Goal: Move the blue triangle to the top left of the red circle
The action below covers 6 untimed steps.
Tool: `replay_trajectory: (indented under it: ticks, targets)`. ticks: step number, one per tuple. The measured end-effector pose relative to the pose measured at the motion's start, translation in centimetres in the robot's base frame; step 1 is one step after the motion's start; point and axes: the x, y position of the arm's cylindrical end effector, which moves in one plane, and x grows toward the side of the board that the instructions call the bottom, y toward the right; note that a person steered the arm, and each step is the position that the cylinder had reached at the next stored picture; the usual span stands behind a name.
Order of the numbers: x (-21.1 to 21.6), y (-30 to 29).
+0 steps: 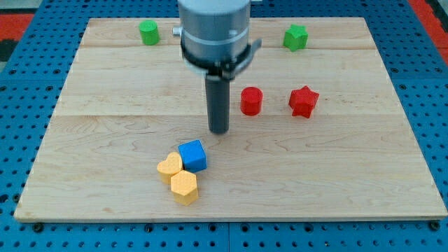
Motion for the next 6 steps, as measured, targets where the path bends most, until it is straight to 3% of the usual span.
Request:
replay_trajectory:
  ticks: [3,4,6]
  targets:
    - [-17.2,1.4]
    - [-20.3,-2.4]
    - [-9.9,-4.7]
